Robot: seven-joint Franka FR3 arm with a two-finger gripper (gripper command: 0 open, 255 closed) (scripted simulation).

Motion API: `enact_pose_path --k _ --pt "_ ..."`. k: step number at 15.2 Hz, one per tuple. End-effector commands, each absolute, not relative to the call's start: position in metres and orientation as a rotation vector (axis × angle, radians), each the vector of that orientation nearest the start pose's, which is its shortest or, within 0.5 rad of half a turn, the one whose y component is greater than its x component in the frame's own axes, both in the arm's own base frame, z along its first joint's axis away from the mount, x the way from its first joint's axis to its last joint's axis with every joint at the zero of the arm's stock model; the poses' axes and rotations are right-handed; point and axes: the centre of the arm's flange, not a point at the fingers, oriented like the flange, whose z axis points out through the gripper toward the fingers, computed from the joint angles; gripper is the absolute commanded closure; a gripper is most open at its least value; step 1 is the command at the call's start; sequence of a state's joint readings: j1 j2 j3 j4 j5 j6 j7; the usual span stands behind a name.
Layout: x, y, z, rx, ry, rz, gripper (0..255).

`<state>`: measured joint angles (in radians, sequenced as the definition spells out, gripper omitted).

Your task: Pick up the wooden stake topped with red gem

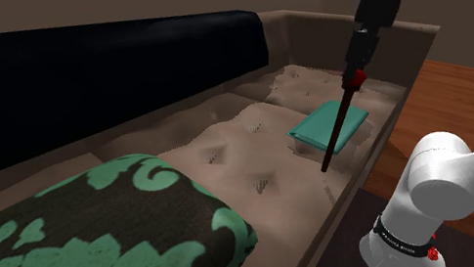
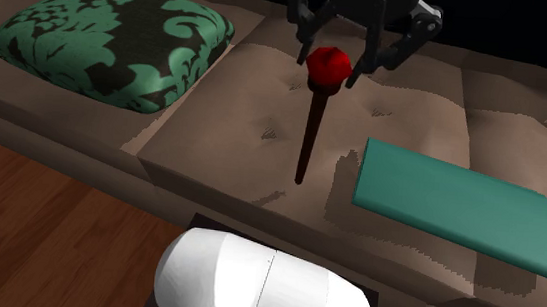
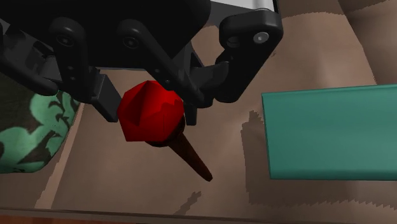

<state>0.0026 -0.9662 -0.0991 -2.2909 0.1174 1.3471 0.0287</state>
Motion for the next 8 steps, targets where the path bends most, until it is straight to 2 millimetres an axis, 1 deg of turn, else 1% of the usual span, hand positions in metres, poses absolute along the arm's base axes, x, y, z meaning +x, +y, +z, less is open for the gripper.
enact_pose_path --k 1,8 --pt "0.229 -0.023 0.661 -2.945 0.082 -0.035 255" --pt "0.229 -0.023 0.698 -2.945 0.082 -0.035 255"
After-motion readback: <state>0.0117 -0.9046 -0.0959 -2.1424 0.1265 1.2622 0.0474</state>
